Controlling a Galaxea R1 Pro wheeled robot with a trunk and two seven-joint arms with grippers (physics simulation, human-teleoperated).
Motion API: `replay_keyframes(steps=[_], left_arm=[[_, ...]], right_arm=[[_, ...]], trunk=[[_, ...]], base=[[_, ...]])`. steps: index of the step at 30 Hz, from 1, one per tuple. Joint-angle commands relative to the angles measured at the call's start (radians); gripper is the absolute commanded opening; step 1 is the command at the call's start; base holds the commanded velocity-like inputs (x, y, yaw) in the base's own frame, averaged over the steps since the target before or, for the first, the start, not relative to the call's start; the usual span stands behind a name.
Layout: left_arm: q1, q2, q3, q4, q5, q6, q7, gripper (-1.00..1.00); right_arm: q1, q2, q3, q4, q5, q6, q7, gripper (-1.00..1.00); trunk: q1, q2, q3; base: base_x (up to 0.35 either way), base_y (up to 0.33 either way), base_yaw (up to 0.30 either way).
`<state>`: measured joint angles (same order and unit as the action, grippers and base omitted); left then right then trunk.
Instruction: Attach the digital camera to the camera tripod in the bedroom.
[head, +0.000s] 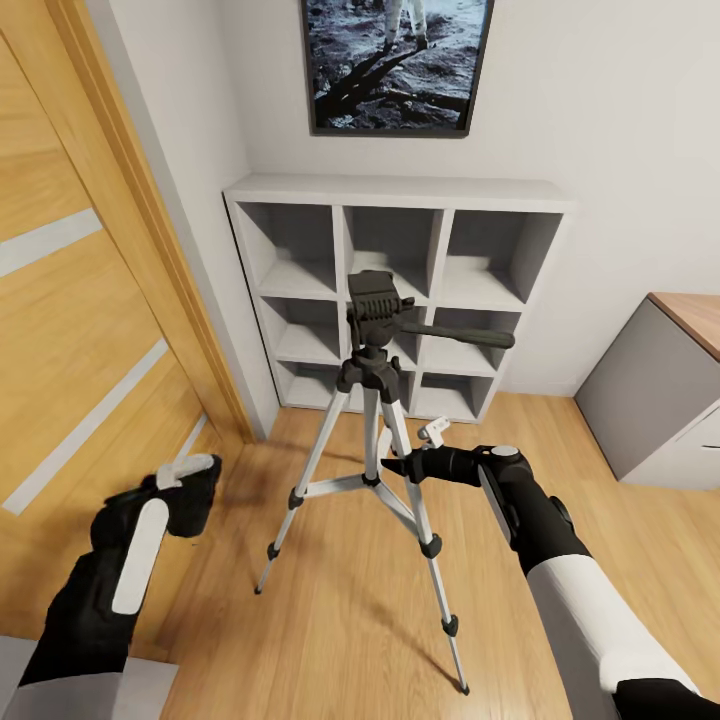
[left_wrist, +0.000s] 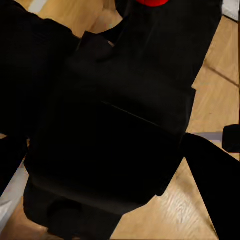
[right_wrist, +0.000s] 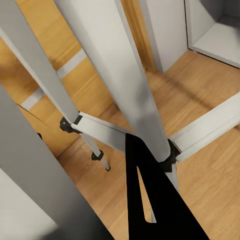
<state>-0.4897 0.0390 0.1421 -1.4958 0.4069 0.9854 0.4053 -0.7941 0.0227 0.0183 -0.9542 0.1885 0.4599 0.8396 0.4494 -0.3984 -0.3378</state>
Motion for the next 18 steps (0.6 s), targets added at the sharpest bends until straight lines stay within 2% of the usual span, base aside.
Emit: replay_keyframes(steps=[1, 4, 5, 8, 9, 10, 13, 15, 18], left_arm=[[-0.082, -0.008, -0.002, -0.011, 0.016, 0.027, 0.054, -1.0], [-0.228, -0.025, -0.003, -0.005, 0.026, 0.044, 0.084, -1.0], [-0.257, -0.028, -0.004, 0.002, 0.026, 0.045, 0.086, -1.0], [-0.439, -0.052, -0.005, 0.106, 0.03, 0.052, 0.093, -1.0], [-0.504, -0.067, -0.007, 0.155, 0.03, 0.053, 0.094, -1.0], [-0.536, -0.077, -0.007, 0.181, 0.03, 0.053, 0.094, -1.0], [-0.701, -0.146, -0.009, 0.324, 0.023, 0.054, 0.098, -1.0], [-0.77, -0.173, -0.01, 0.378, 0.022, 0.054, 0.1, -1.0], [-0.847, -0.191, -0.01, 0.438, 0.023, 0.055, 0.102, -1.0]], right_arm=[[-0.001, 0.0, -0.001, -0.001, 0.011, 0.003, 0.004, -1.0], [-0.001, 0.0, -0.001, -0.001, 0.011, 0.003, 0.004, -1.0], [-0.001, 0.0, -0.001, -0.001, 0.011, 0.003, 0.004, -1.0], [-0.001, 0.001, -0.001, -0.001, 0.011, 0.003, 0.004, -1.0], [-0.001, 0.001, -0.001, -0.001, 0.011, 0.003, 0.004, -1.0], [-0.001, 0.001, -0.001, -0.001, 0.011, 0.003, 0.004, -1.0], [-0.001, -0.001, -0.001, -0.001, 0.011, 0.003, 0.004, -1.0], [-0.001, -0.001, -0.001, -0.001, 0.011, 0.003, 0.004, -1.0], [-0.001, -0.001, -0.001, -0.001, 0.011, 0.003, 0.004, -1.0]], trunk=[[0.001, -0.002, -0.002], [0.001, -0.002, -0.002], [0.001, -0.002, -0.002], [0.001, -0.002, -0.002], [0.001, -0.002, -0.002], [0.001, -0.002, -0.002], [0.001, -0.002, -0.002], [0.001, -0.002, -0.002], [0.001, -0.002, -0.002]], base=[[0.0, 0.0, 0.0], [0.0, 0.0, 0.0], [0.0, 0.0, 0.0], [0.0, 0.0, 0.0], [0.0, 0.0, 0.0], [0.0, 0.0, 0.0], [0.0, 0.0, 0.0], [0.0, 0.0, 0.0], [0.0, 0.0, 0.0]])
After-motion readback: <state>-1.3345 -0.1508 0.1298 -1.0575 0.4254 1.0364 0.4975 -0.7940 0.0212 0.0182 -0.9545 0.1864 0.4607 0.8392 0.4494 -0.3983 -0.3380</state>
